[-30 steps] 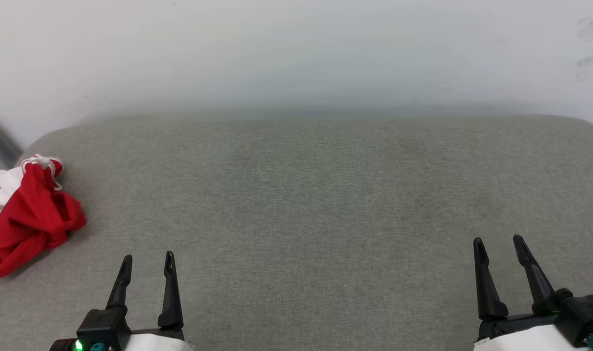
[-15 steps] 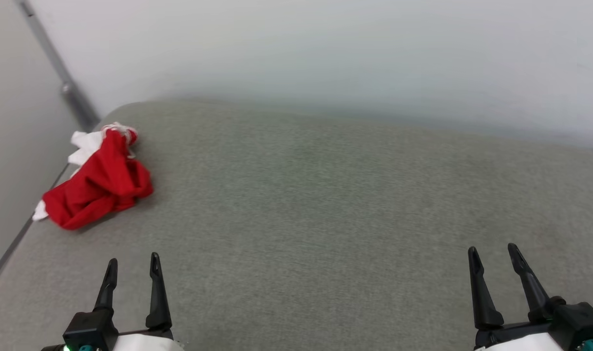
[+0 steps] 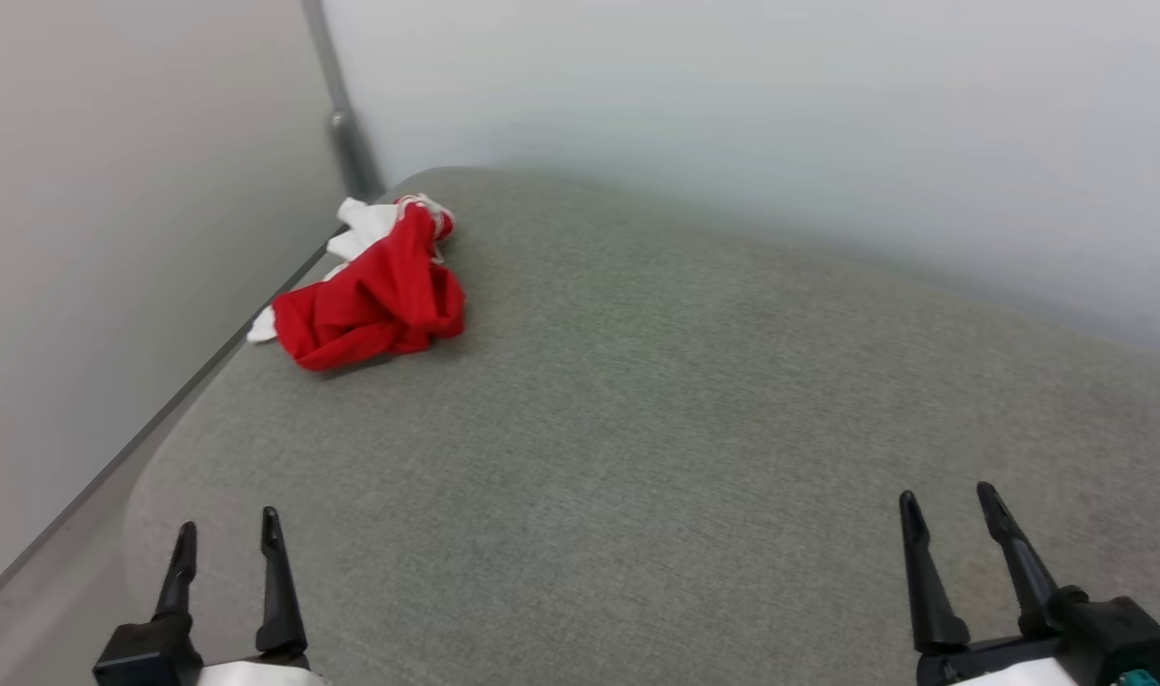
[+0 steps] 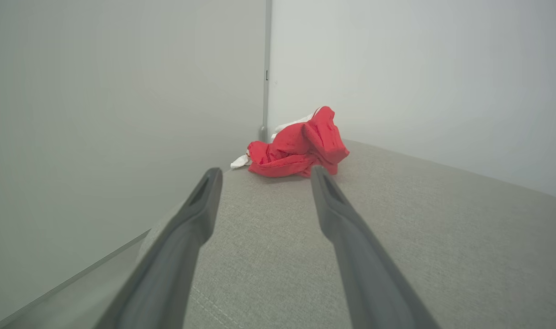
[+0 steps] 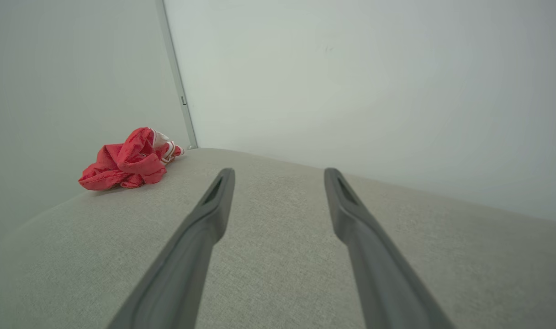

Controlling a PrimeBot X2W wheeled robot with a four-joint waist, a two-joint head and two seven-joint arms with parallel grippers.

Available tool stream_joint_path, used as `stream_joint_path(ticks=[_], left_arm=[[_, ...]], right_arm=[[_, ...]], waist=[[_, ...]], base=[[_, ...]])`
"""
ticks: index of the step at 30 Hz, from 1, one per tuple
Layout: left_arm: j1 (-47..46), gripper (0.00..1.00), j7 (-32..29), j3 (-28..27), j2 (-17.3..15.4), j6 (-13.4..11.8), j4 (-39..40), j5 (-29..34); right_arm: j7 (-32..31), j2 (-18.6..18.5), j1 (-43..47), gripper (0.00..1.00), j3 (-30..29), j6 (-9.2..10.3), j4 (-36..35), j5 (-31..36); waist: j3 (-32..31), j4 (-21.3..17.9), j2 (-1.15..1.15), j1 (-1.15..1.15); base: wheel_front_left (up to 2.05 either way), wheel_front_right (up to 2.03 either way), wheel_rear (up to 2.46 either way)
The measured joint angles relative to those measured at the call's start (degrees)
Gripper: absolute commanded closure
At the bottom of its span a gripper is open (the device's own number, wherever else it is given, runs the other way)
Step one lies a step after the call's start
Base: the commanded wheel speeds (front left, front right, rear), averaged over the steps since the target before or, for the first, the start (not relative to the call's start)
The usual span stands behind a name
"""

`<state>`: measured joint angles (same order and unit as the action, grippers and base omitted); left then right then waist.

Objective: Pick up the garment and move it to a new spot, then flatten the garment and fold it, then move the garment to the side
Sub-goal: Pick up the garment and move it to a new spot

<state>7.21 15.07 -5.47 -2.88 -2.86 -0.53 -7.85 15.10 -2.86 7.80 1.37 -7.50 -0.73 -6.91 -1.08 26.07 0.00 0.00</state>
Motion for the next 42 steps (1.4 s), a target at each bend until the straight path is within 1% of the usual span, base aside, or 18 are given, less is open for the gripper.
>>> stream_joint_path(ticks=[3,8,13,14,16,19,21,26,30,33,34,36,38,40,42], left_arm=[[0.51,0.0,0.0,-0.77,-0.02,-1.09,0.59,-0.52],[0.63,0.0,0.0,-1.09,0.0,-2.56,1.53,-1.64],[0.79,0.0,0.0,-1.3,0.0,-2.82,1.7,-2.01],[0.71,0.0,0.0,-1.42,-0.01,-2.61,1.48,-2.03],[-0.55,0.0,0.0,-2.03,0.01,-1.38,0.82,-1.99],[-5.18,0.0,0.0,-3.14,-0.43,1.58,-0.57,-0.76],[-9.14,0.0,0.0,-4.5,-1.02,3.32,-2.01,-1.03],[-21.03,0.0,0.0,-7.19,-5.25,6.69,-5.83,-1.38],[-30.93,0.0,0.0,-9.17,-8.35,8.38,-9.33,-3.38],[-37.86,0.0,0.02,-9.82,-12.09,9.11,-12.07,-3.61],[-40.62,0.0,0.0,-10.34,-13.47,9.47,-13.94,-4.63],[-45.34,0.0,0.01,-10.22,-16.78,9.78,-16.28,-4.76],[-49.02,0.0,0.02,-10.33,-19.15,9.93,-18.64,-5.37],[-52.1,0.0,0.01,-9.66,-21.51,10.13,-22.09,-6.71],[-54.82,0.0,-0.23,-7.31,-24.23,10.2,-25.44,-9.27]], right_arm=[[-0.01,0.03,-0.57,0.0,1.29,-0.01,0.03,0.85],[-0.01,0.01,-1.91,0.0,2.02,-0.01,0.48,1.92],[0.0,0.01,-2.43,0.0,2.34,-0.01,0.64,2.15],[0.0,0.01,-2.47,0.0,2.3,-0.01,0.64,2.25],[0.0,0.01,-2.52,0.0,1.94,-0.01,0.56,2.36],[-0.01,0.01,-2.52,0.0,0.93,-0.01,0.12,3.0],[0.0,0.01,-2.55,0.0,0.1,-0.01,-0.45,3.67],[0.0,0.05,-4.89,0.0,-1.79,-0.01,-2.14,6.76],[-0.01,0.03,-6.93,0.0,-3.76,0.0,-3.58,9.72],[0.0,0.04,-8.59,0.0,-5.7,-0.01,-5.13,11.5],[-0.01,0.03,-9.09,0.0,-6.41,-0.01,-5.65,12.12],[0.0,-0.04,-10.16,0.0,-8.2,-0.01,-6.86,12.65],[0.0,-0.31,-10.99,0.0,-9.4,-0.01,-8.01,13.02],[0.0,-0.94,-11.46,0.0,-9.98,-0.01,-9.01,13.18],[0.0,-1.49,-11.93,0.0,-10.62,-0.01,-10.07,13.47]], waist=[[0.51,1.78,0.0,0.0],[2.14,2.9,0.0,0.0],[2.7,3.16,0.0,0.0],[2.82,3.14,0.0,0.0],[3.18,3.08,0.0,0.0],[4.13,3.02,0.0,0.0],[5.05,2.98,0.0,0.0],[9.05,1.81,0.0,0.0],[13.41,0.41,0.0,0.0],[17.01,-0.67,0.0,0.0],[18.22,-1.02,0.0,0.0],[20.68,-1.69,0.0,0.01],[23.0,-2.36,0.0,0.01],[25.17,-3.12,0.0,0.01],[27.14,-3.93,0.0,0.01]], base=[[0.0,0.0,0.0],[0.0,0.0,0.0],[0.0,0.0,0.0],[0.0,0.0,0.0],[0.0,0.0,0.0],[0.0,0.0,0.0],[0.0,0.0,0.0],[0.0,0.0,0.0],[0.0,0.0,0.0],[0.0,0.0,0.0],[0.0,0.0,0.0],[0.0,0.0,0.0],[0.0,0.0,0.0],[0.0,0.0,0.0],[0.0,0.0,0.0]])
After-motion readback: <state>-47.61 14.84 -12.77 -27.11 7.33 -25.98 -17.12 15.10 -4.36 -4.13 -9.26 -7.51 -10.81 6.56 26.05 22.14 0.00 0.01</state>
